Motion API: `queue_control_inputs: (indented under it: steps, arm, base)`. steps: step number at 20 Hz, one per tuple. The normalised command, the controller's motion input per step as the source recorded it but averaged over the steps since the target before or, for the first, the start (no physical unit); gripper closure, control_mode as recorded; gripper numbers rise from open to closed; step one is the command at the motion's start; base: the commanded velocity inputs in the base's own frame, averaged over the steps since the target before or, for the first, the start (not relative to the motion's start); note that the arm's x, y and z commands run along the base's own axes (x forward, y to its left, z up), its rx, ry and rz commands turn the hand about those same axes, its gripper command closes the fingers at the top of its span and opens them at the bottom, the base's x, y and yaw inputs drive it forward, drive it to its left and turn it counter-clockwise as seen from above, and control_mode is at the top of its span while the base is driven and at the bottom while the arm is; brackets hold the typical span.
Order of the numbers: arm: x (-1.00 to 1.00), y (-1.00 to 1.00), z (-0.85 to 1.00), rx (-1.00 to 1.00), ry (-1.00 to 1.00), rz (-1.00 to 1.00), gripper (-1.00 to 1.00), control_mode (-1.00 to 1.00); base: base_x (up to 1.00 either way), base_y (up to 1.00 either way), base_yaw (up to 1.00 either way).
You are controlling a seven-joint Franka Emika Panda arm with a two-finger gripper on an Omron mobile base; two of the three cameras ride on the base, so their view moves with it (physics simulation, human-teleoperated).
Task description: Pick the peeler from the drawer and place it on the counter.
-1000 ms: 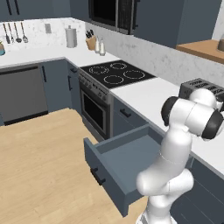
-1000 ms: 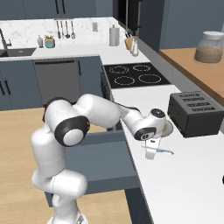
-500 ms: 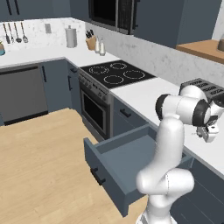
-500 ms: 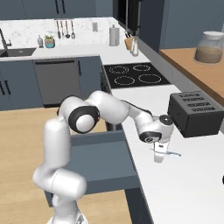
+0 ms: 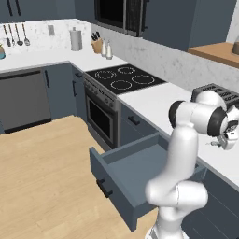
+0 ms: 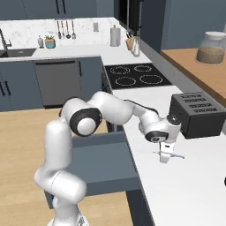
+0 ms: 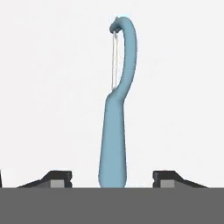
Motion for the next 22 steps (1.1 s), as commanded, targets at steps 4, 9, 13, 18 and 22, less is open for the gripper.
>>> queue_control_inputs:
  steps: [4, 9, 13, 18, 22]
  arm:
    - [-0.35, 0.61, 0.91, -0.12, -0.08, 0.00, -1.00, -1.00]
    - [-0.50, 0.99, 1.00, -0.30, -0.04, 0.00, -1.00, -1.00]
    - [-0.70, 1.00, 0.83, -0.43, 0.00, 0.00, -1.00, -1.00]
    - [-0.67, 0.86, 0.62, -0.22, -0.13, 0.00, -1.00, -1.00]
    - [-0.37, 0.31, 0.83, 0.08, -0.21, 0.02, -1.00, -1.00]
  base:
    - [0.00, 0.00, 0.00]
    - [0.00, 0.00, 0.00]
    - [0.00, 0.00, 0.00]
    - [0.00, 0.00, 0.00]
    - [0.00, 0.00, 0.00]
